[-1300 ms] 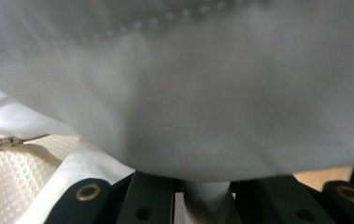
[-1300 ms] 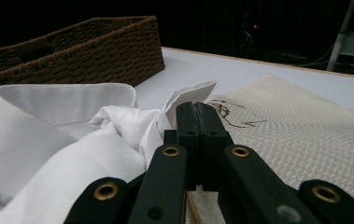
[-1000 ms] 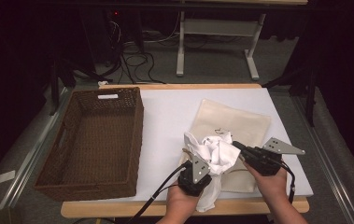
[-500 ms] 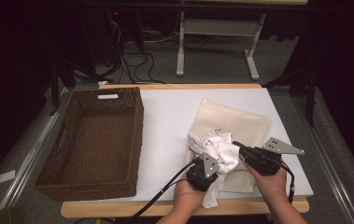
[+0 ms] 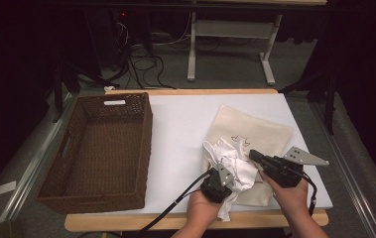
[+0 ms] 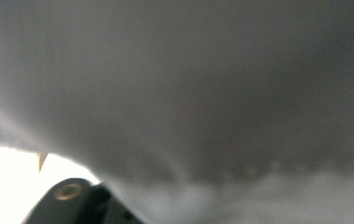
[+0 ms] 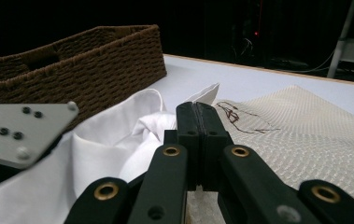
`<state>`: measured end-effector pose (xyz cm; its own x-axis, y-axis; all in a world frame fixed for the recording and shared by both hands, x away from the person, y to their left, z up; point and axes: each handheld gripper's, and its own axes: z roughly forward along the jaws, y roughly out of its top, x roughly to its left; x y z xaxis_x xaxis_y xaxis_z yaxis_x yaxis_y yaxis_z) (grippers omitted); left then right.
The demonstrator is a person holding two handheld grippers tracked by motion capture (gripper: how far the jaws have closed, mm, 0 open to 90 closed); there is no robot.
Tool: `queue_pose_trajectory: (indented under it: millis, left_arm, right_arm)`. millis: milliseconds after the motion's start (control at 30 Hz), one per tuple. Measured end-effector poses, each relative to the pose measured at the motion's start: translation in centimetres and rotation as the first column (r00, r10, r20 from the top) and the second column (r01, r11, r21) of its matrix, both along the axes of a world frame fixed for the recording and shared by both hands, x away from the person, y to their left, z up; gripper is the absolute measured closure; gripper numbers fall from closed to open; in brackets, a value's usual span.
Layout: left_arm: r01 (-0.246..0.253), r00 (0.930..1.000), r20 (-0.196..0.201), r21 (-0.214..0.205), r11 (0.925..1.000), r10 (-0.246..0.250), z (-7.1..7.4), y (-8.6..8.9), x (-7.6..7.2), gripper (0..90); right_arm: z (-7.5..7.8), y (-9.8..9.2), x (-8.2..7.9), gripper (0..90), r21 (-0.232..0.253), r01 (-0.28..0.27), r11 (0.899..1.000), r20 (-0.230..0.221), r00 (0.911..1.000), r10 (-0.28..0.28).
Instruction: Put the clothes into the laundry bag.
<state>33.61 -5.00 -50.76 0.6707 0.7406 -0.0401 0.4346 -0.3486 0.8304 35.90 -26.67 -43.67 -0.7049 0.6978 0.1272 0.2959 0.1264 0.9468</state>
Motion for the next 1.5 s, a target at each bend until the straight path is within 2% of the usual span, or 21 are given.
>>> queue_pose_trajectory:
  millis: [100, 133, 167, 200, 333, 567, 867, 967, 1000, 1033, 1100, 1167, 1233, 1267, 1333, 1433, 1500]
  left_arm:
    - [0.003, 1.0, 0.009, -0.023, 0.9997, -0.003, 0.2, 0.5, -0.2, 58.5]
    - [-0.005, 0.9999, 0.012, -0.037, 0.9993, 0.005, 0.3, 0.8, -0.4, 58.5]
    - [-0.014, 0.9999, 0.008, -0.047, 0.9988, 0.014, 0.4, 1.0, -0.6, 51.4]
    - [-0.024, 0.9997, -0.003, -0.081, 0.9964, 0.023, 0.5, 1.4, -0.9, 48.4]
    - [-0.018, 0.9995, 0.025, -0.086, 0.9961, 0.021, 0.9, 1.8, -1.9, 38.8]
    - [-0.019, 0.9982, 0.055, -0.117, 0.993, 0.025, 1.8, 2.2, -3.3, 29.8]
    - [-0.019, 0.9964, 0.08, -0.131, 0.9912, 0.029, 2.2, 2.6, -4.1, 25.3]
    - [-0.011, 0.995, 0.097, -0.143, 0.9896, 0.025, 2.4, 2.6, -4.5, 28.1]
    - [0.012, 0.9912, 0.132, -0.16, 0.987, 0.009, 2.8, 2.7, -4.8, 43.1]
    - [0.02, 0.9898, 0.143, -0.167, 0.9858, 0.004, 3.0, 2.7, -4.7, 51.3]
    - [0.025, 0.9892, 0.147, -0.168, 0.9855, 0.0, 3.2, 2.7, -4.6, 65.8]
    - [0.031, 0.991, 0.134, -0.174, 0.9842, -0.008, 3.4, 2.1, -3.7, 77.1]
    - [0.027, 0.9925, 0.122, -0.175, 0.9843, -0.006, 3.3, 1.8, -3.3, 82.0]
    - [0.027, 0.995, 0.1, -0.165, 0.9859, -0.01, 3.1, 1.0, -2.5, 83.2]
    - [0.03, 0.9956, 0.093, -0.15, 0.9882, -0.016, 3.0, 0.5, -2.1, 84.0]
    - [0.02, 0.9982, 0.058, -0.104, 0.9944, -0.014, 2.3, -1.2, -0.6, 84.4]
    - [0.02, 0.9986, 0.05, -0.094, 0.9954, -0.016, 2.2, -1.5, -0.4, 84.4]
  right_arm:
    - [-0.1, -0.1, 0.0, 90.0, -0.001, 0.004, 1.0, -0.002, 1.0, -0.004]
    - [-0.1, -0.1, 0.0, 90.0, -0.002, 0.003, 1.0, -0.002, 1.0, -0.003]
    - [-0.1, -0.1, 0.0, 90.0, -0.005, 0.005, 1.0, -0.001, 1.0, -0.005]
    - [-0.1, 0.0, 0.0, 90.0, -0.005, 0.005, 1.0, -0.003, 1.0, -0.005]
    - [-0.2, 0.1, -0.1, 90.0, -0.01, 0.0, 1.0, 0.0, 1.0, 0.0]
    - [-0.1, 0.0, -0.1, 90.0, -0.006, 0.001, 1.0, 0.005, 1.0, -0.001]
    - [-0.1, 0.0, -0.2, 90.0, -0.005, -0.001, 1.0, 0.004, 1.0, 0.001]
    - [-0.1, 0.0, -0.2, 90.0, -0.005, -0.001, 1.0, 0.004, 1.0, 0.001]
    - [-0.1, 0.0, -0.2, 90.0, -0.006, -0.002, 1.0, 0.004, 1.0, 0.002]
    - [-0.1, 0.1, -0.2, 90.0, -0.006, 0.0, 1.0, 0.003, 1.0, 0.0]
    - [-0.1, 0.1, -0.2, 90.0, -0.008, -0.001, 1.0, 0.003, 1.0, 0.001]
    - [-0.2, 0.2, -0.2, 90.0, -0.008, -0.002, 1.0, 0.002, 1.0, 0.002]
    - [-0.2, 0.2, -0.2, 90.0, -0.007, 0.0, 1.0, -0.001, 1.0, 0.0]
    - [-0.2, 0.1, -0.2, 90.0, -0.012, 0.001, 1.0, 0.002, 1.0, -0.001]
    - [-0.2, 0.1, -0.1, 90.0, -0.011, 0.002, 1.0, -0.001, 1.0, -0.002]
    - [-0.3, 0.1, -0.1, 90.0, -0.01, 0.003, 1.0, -0.004, 1.0, -0.003]
    - [-0.3, 0.1, -0.1, 90.0, -0.01, 0.003, 1.0, -0.005, 1.0, -0.003]
